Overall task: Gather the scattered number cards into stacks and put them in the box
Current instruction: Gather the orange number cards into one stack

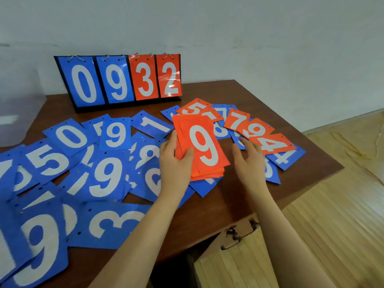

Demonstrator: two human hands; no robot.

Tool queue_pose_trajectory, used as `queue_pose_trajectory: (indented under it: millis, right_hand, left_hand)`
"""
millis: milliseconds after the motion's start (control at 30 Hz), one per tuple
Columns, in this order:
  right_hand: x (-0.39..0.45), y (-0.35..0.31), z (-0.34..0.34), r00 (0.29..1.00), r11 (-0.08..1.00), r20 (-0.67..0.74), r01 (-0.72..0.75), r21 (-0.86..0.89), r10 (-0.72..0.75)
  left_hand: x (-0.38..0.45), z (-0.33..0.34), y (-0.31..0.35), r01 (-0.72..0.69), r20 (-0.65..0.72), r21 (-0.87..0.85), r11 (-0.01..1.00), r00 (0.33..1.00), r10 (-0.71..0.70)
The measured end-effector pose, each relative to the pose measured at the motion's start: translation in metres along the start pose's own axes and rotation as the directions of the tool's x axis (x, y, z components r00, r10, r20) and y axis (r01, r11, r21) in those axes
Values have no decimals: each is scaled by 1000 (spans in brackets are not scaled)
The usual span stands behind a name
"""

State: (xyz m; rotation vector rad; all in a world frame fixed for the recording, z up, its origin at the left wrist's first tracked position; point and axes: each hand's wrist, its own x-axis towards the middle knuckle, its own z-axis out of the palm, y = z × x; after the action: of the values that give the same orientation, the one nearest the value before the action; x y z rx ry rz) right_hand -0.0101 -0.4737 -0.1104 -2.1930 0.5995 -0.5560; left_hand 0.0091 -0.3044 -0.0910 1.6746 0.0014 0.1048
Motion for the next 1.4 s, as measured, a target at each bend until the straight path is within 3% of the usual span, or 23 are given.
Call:
queue_pose_trajectory:
  millis: [200, 367, 533, 633, 767, 833, 933, 1000, 1067, 1167, 1400]
  right_hand:
    - [62, 28, 1, 978, 893, 152, -63, -446, 145]
    - [83, 33, 14, 973, 817, 181, -15, -577, 145]
    - [58, 25, 16, 931, 844, 349, 271, -462, -108]
    - [34, 17, 20, 842, 854, 461, 439, -280, -281]
    - [9, 6, 25, 747, 856, 518, 515, -55, -416]
    - [2, 1, 25, 752, 874, 489, 485, 44, -442]
    - [-3, -5, 25, 845, 916, 355, 386, 111, -399]
    - [2, -6, 30, 927, 943, 221, 326, -69, -304]
    - [7, -8, 32, 984, 946, 143, 145, -289, -107]
    - [8, -11, 36, 983, 896, 148, -35, -442, 111]
    - [12, -16, 38, 954, 904, 185, -144, -404, 234]
  left_hand:
    - [29, 32, -11, 36, -10, 46, 998, 999, -35]
    - [44, 38, -15, 41, -36, 84, 996, 999, -38]
    - [45, 19, -19, 71, -74, 55, 996, 995, -67]
    - [34, 0, -21, 62, -111, 71, 996, 992, -53]
    - [23, -23, -25, 77, -178, 73, 994, 982, -63]
    - [19, -31, -26, 67, -187, 77, 995, 981, -51]
    - [16, -40, -26, 65, -189, 97, 993, 981, -45]
    - [16, -42, -26, 64, -186, 109, 992, 982, -43]
    - [15, -43, -25, 55, -175, 115, 992, 984, -34]
    - [14, -44, -23, 41, -159, 112, 993, 987, -22]
    - [9, -51, -23, 42, -136, 110, 993, 990, -26]
